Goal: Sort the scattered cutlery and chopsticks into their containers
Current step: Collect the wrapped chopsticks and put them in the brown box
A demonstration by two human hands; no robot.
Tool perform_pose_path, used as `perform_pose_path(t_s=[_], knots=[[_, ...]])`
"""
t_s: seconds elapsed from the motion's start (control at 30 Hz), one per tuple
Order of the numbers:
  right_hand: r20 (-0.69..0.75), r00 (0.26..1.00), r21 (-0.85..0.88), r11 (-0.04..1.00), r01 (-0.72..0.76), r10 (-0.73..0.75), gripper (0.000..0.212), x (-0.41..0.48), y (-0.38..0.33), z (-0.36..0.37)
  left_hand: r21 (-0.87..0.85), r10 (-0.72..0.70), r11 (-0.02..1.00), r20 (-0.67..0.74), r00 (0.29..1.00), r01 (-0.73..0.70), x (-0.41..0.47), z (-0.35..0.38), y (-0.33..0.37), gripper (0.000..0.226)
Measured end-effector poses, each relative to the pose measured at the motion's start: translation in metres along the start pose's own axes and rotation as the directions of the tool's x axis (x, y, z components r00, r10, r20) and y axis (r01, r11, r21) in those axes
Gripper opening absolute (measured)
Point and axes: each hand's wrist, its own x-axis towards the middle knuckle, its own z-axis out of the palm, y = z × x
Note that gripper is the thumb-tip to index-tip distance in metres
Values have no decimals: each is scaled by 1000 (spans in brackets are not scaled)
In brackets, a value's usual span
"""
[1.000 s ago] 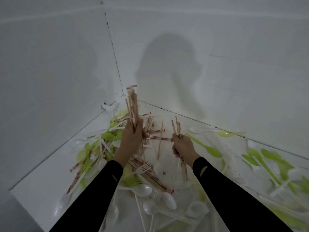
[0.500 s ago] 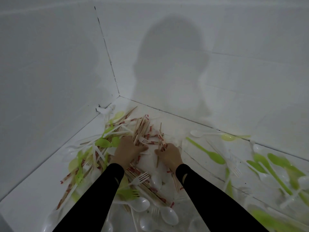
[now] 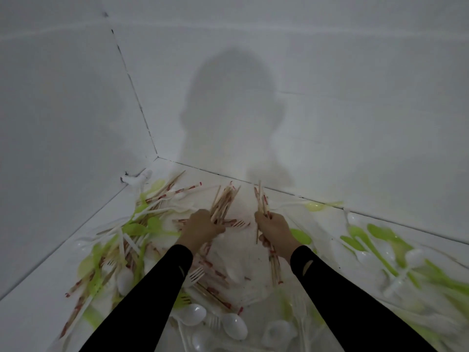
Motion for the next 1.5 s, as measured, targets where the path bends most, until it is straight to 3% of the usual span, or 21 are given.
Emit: perform_pose_path(t_s=[0.13,0.33,0.47,0.57,0.67,0.8,0.87,0.97,1.1,1.27,1.37,1.5], knots=[[-37,998,47,998,-45,47,30,-17,-11,-38,-227,115,969,67,991,-98,-13,-15,25,19],[-71,997,169,985,15,-3,21,-56,-19,-82,-434,214,875,-46,976,-213,-44,-32,59,29],[-68,997,226,972,60,-45,25,-82,-22,-98,-649,288,722,-32,957,-239,-69,-31,84,8],[-71,993,233,967,105,-90,31,-103,-21,-113,-756,350,616,11,937,-221,-87,-20,107,15],[-126,989,217,971,104,-78,37,-120,-15,-133,-891,390,431,41,920,-143,-103,-3,136,14],[-254,967,327,940,100,-15,43,-148,-7,-165,-996,285,78,61,957,40,-137,23,189,19],[-339,940,447,887,117,47,42,-170,-1,-187,-997,230,-35,57,972,67,-158,40,222,30],[-455,875,651,732,201,164,42,-201,5,-219,-987,216,-152,20,976,53,-196,64,270,28],[-573,788,741,555,379,227,40,-246,11,-279,-996,286,-80,17,958,41,-276,118,330,27],[-642,741,723,480,498,197,35,-301,43,-359,-991,463,58,135,876,122,-387,215,376,28],[-699,678,689,469,553,227,41,-347,76,-422,-995,513,40,99,852,92,-417,250,398,17],[-778,611,607,427,671,146,48,-409,91,-488,-985,422,-1,154,894,170,-432,300,411,6]])
